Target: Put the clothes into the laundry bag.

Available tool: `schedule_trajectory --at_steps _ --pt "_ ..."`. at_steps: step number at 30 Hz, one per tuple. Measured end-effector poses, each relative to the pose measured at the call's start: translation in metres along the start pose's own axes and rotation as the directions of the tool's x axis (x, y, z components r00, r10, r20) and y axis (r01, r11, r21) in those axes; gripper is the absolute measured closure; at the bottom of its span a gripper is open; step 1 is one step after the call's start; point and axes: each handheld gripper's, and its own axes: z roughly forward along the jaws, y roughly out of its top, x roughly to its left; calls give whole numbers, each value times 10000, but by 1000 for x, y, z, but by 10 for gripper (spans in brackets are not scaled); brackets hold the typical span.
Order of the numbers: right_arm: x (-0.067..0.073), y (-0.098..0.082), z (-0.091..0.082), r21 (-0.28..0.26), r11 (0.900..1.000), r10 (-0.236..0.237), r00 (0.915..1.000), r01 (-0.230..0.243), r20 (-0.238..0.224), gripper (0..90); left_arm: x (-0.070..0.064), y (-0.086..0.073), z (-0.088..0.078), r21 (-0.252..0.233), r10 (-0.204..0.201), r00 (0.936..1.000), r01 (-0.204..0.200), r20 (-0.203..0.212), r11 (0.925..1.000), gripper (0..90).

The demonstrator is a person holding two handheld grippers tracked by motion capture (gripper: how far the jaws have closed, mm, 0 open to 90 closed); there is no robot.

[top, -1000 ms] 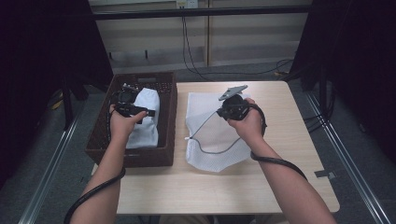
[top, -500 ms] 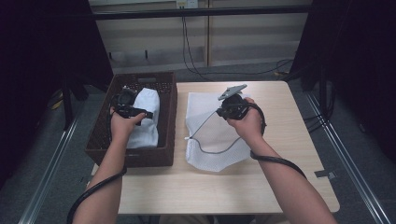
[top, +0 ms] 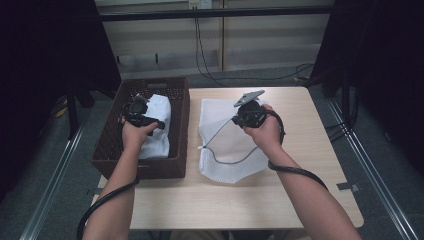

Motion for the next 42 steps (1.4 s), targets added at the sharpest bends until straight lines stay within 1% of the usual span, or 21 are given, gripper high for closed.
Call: schedule_trajectory --at_steps 1,2,3,4,10,11,12,14,19,20,22,25,26,27,29,30,32,33,35,41,42 --pt "0 0 0 21 10000 29 10000 -28 -34 891 0 0 1 -31 -19 10000 19 -40 10000 47" --pt "1 1 0 5 10000 36 10000 -36 -43 891 1 0 2 90 112 9999 -111 -92 9999 44" --pt "1 1 0 5 10000 36 10000 -36 -43 891 1 0 2 90 112 9999 -111 -92 9999 44" --pt "2 1 1 -19 10000 50 10000 -51 -28 891 -1 -1 4 122 260 9995 -258 -204 9996 42" --pt "3 2 2 12 10000 3 10000 -3 -56 891 0 -2 8 201 260 9993 -255 -252 9995 22" --pt "3 3 2 49 10000 59 10000 -59 -54 891 0 -3 9 198 253 9991 -246 -347 9995 22" --pt "4 3 3 -22 10000 -20 10000 20 -32 891 0 -3 11 143 180 9992 -174 -362 9997 16" --pt "4 3 3 21 9999 -107 9999 107 -79 891 0 -3 11 227 286 9988 -277 -393 9994 14" --pt "5 3 3 43 10000 -66 10000 66 -67 891 3 -6 13 183 45 9992 -37 -406 9998 11" --pt "5 4 3 57 10000 -12 10000 12 -53 890 5 -6 13 215 171 9989 -161 -435 9996 10" --pt "5 3 4 50 10000 -73 9999 74 -71 891 5 -6 14 214 168 9989 -159 -432 9996 7" --pt "5 3 5 28 10000 -73 9999 73 -149 891 7 -8 16 183 88 9992 -81 -401 9998 4" --pt "5 3 5 43 10000 -58 9999 59 -161 891 7 -8 17 94 -65 9991 69 -427 9999 2" --pt "6 3 5 60 10000 -43 9999 44 -156 891 7 -8 17 94 -65 9991 69 -427 9999 2" --pt "6 3 5 69 10000 -59 9999 60 -147 891 8 -9 18 97 30 9991 -26 -433 9999 2" --pt "5 3 5 66 10000 -55 9999 56 -152 891 8 -10 19 260 193 9987 -180 -475 9995 2" --pt "5 3 5 55 10000 -62 9999 63 -155 891 9 -10 19 260 266 9986 -254 -459 9993 2" --pt "5 3 5 26 10000 -63 10000 63 -72 891 9 -11 21 222 244 9979 -231 -592 9995 1" --pt "4 3 4 75 9999 -109 9999 109 -114 891 9 -11 22 288 248 9976 -229 -652 9993 1" --pt "3 3 3 99 9998 -148 9999 148 -33 891 9 -13 24 266 280 9975 -263 -656 9993 1" --pt "3 3 3 99 9998 -155 9999 155 -24 891 10 -14 24 261 262 9979 -247 -589 9994 1"
